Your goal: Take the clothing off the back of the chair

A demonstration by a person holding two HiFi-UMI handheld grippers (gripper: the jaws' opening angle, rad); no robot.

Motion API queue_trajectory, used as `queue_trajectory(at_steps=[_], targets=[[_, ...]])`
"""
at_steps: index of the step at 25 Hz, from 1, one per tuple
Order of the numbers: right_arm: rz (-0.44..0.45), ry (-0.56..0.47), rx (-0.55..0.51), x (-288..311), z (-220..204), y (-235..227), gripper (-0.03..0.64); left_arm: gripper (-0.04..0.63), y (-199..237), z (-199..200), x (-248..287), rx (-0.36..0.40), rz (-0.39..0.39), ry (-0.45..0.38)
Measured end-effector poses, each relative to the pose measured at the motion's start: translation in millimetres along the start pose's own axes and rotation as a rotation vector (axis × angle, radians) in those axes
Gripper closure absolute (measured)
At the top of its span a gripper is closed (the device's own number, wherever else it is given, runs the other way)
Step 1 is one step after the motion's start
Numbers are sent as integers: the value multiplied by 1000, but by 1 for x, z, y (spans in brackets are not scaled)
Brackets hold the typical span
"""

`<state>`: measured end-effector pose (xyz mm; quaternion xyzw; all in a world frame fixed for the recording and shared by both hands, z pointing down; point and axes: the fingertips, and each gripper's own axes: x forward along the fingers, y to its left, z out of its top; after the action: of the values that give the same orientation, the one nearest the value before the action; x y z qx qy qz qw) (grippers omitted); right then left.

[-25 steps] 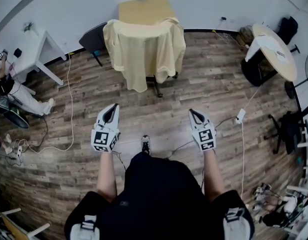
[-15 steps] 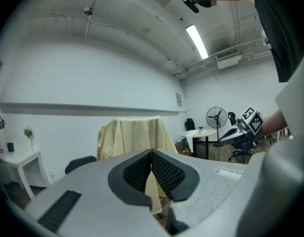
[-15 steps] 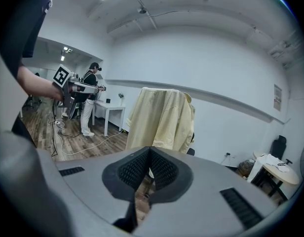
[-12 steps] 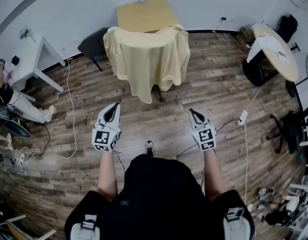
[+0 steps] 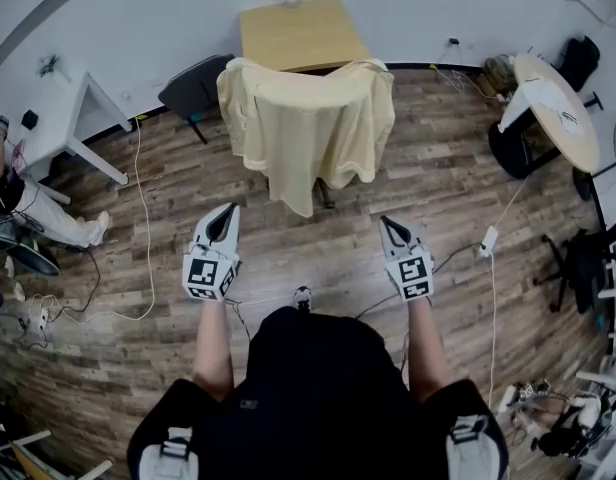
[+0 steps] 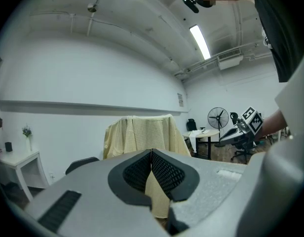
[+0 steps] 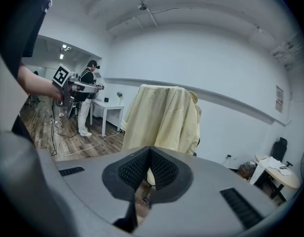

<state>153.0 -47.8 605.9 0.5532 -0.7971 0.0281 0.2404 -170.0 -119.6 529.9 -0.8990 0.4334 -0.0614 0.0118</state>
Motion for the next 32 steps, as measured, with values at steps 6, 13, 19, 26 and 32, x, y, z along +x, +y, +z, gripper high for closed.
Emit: queue_trajectory(at_steps=[6,13,19,26,32], targets=[[-6,7,1,22,9,2,623,592,23,-1,13,-4,-13,-2],[-13,6,-14,41,20,2,623,592,44,-3,26,-4,-24,-1],[-16,-7,-19,53,26,7,623,592,58,-10,29,-4,-27,3],[-36,2,8,66,26,7,623,592,72,-11,39,-1,-37,8],[-50,18,20,69,22,9,623,592,79,-14,40,3,-34,1]])
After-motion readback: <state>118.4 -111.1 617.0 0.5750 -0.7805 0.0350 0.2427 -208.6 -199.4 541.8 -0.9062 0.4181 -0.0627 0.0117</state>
